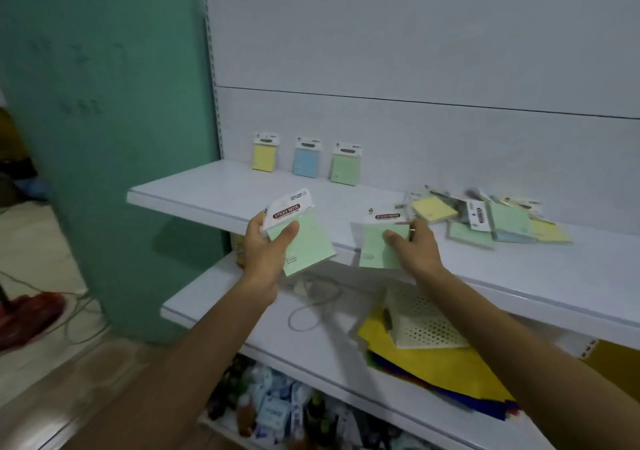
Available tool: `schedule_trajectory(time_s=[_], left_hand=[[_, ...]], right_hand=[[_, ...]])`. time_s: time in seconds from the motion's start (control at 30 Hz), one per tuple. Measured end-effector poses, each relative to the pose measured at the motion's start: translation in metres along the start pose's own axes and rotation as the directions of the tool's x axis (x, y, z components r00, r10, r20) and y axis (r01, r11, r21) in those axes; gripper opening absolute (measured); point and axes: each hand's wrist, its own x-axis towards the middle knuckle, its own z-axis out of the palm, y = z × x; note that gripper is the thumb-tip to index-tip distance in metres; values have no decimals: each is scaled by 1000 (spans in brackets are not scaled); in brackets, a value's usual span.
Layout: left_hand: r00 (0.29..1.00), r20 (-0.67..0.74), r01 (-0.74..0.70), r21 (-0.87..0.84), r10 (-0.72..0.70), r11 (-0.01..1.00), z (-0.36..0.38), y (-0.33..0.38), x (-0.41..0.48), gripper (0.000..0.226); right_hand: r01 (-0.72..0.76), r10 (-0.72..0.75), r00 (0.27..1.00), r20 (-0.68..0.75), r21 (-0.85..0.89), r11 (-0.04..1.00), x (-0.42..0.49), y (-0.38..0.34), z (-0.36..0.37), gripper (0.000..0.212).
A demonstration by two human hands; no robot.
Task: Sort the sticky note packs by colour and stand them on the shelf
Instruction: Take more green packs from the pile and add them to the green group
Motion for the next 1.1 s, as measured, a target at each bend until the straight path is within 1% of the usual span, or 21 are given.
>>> schedule_trajectory(time_s=[0.17, 0.3, 0.4, 0.5, 0.6, 0.7, 0.77, 0.83, 0.9, 0.93, 0.97, 1.03, 1.1], left_hand=[[996, 22, -87, 129, 85, 988, -62, 28, 1, 26], [992, 17, -125, 210, 124, 970, -92, 41, 15, 28], [992, -1, -123, 213, 126, 969, -100, 43, 31, 28], [997, 2, -80, 211, 81, 974, -94, 38, 53, 25], [1000, 5, -24, 191, 23, 981, -81, 32, 84, 25], [1000, 5, 23, 131, -24, 991, -64, 26, 124, 27], [999, 44, 22, 137, -28, 990, -48, 20, 151, 29], [995, 99, 9, 177, -27, 984, -30, 13, 175, 28], [989, 145, 0, 215, -32, 977, -10, 6, 199, 27], [985, 169, -3, 238, -39, 971, 0, 2, 210, 27], [980, 194, -7, 265, -46, 964, 9, -1, 220, 27], [966, 251, -27, 318, -56, 948, 24, -9, 236, 27], [949, 310, -61, 365, -60, 929, 35, -18, 247, 28]], right_hand=[[90, -115, 973, 202, 127, 988, -33, -52, 87, 20], [106, -156, 950, 269, 190, 976, -36, -69, 118, 18], [90, -145, 949, 278, 204, 975, -26, -70, 128, 15], [63, -115, 956, 272, 191, 980, -8, -66, 133, 13], [52, -90, 965, 247, 156, 986, 20, -60, 133, 19], [73, -102, 969, 224, 133, 988, 56, -50, 128, 22], [76, -104, 972, 212, 138, 988, 84, -42, 126, 23], [75, -102, 974, 203, 140, 987, 114, -33, 123, 24], [90, -109, 975, 196, 106, 990, 143, -23, 121, 24], [111, -121, 973, 196, 60, 992, 157, -18, 119, 24], [147, -140, 969, 205, -19, 989, 169, -13, 118, 25], [236, -185, 952, 245, -199, 951, 191, -1, 115, 28], [296, -215, 936, 280, -291, 910, 208, 9, 114, 31]])
